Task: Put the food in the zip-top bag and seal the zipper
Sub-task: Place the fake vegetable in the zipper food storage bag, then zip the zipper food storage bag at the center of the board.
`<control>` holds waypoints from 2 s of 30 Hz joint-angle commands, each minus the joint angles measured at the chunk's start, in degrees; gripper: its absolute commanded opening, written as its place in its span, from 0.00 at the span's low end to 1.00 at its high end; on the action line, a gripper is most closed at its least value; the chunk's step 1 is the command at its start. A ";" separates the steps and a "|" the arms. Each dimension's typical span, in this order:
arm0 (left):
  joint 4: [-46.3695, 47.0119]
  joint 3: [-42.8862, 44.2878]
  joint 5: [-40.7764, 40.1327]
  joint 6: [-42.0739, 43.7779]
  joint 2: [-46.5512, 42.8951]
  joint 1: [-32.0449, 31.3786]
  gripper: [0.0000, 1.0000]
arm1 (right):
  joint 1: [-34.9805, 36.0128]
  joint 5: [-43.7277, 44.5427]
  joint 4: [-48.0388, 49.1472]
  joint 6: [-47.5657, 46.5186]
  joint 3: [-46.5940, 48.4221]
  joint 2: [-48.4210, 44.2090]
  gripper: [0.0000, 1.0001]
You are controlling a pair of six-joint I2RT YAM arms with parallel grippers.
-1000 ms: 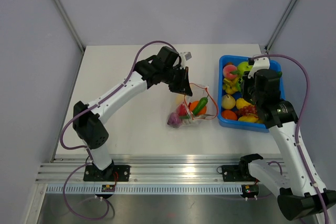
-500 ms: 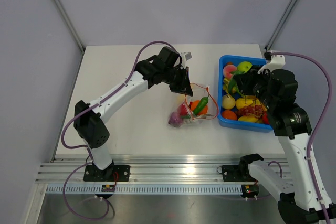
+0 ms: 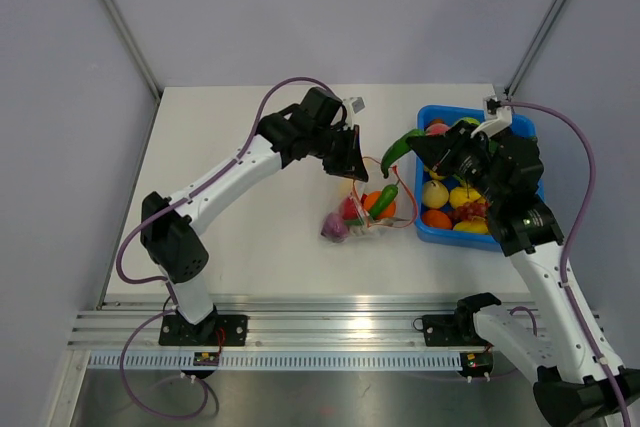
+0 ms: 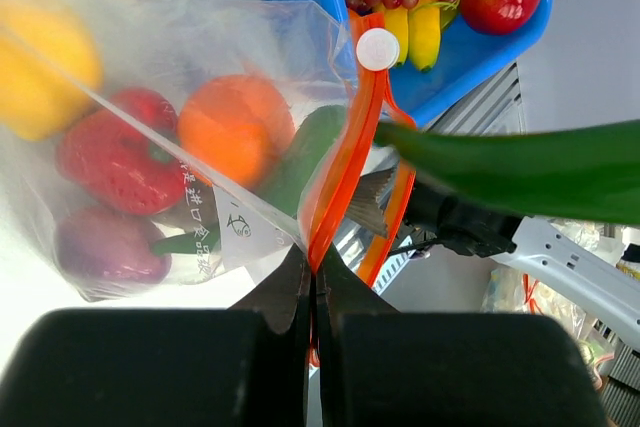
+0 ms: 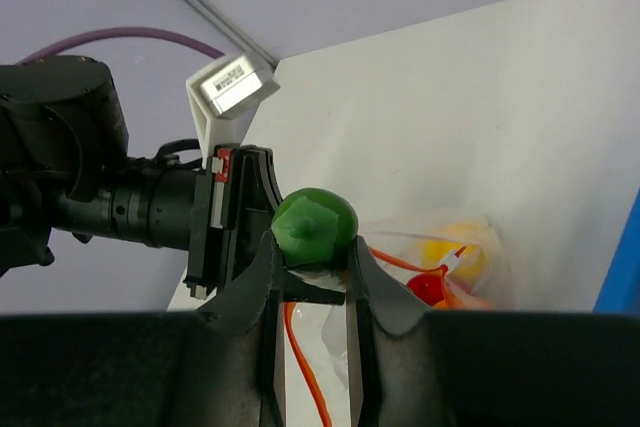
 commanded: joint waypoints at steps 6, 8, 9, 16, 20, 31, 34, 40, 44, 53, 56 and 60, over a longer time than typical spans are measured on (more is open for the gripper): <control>1.63 4.89 0.47 -0.63 0.13 -0.08 0.00 | 7.48 3.72 7.42 2.29 -5.12 0.73 0.00; 1.45 5.24 0.39 -0.54 0.13 -0.08 0.00 | 8.45 5.47 8.12 2.29 -6.87 1.08 0.00; 1.45 5.33 0.47 -0.54 0.13 -0.08 0.00 | 8.89 6.09 8.91 2.21 -7.40 1.26 0.00; 2.41 5.86 2.67 -1.16 0.39 -0.08 0.00 | 16.09 13.38 11.64 -1.48 -11.45 5.56 0.00; 2.59 5.86 3.37 -1.33 0.57 0.44 0.00 | 19.52 16.20 12.00 -3.50 -12.15 8.37 0.00; 4.08 4.72 4.60 -1.68 -0.22 1.67 0.00 | 21.64 16.21 2.16 -8.51 -8.82 8.82 0.28; 4.79 4.63 5.48 -2.21 0.04 1.85 0.00 | 21.64 16.21 0.14 -8.96 -8.29 8.11 0.29; 5.49 4.63 6.10 -2.30 0.30 1.85 0.00 | 21.64 18.66 -6.89 -10.54 -3.99 9.61 0.65; 5.14 4.19 5.83 -1.60 -0.13 1.94 0.00 | 21.73 22.35 -11.02 -11.85 -1.52 6.98 0.75; 4.88 3.31 5.83 -0.28 -0.75 1.94 0.00 | 21.64 33.96 -20.17 -13.61 0.41 2.31 0.76; 4.53 3.31 5.83 0.34 -1.01 2.03 0.00 | 21.55 33.35 -22.01 -13.27 -0.73 4.07 0.76; 4.00 3.31 6.01 1.30 -1.28 2.03 0.00 | 21.38 34.48 -21.84 -11.86 -3.80 6.53 0.74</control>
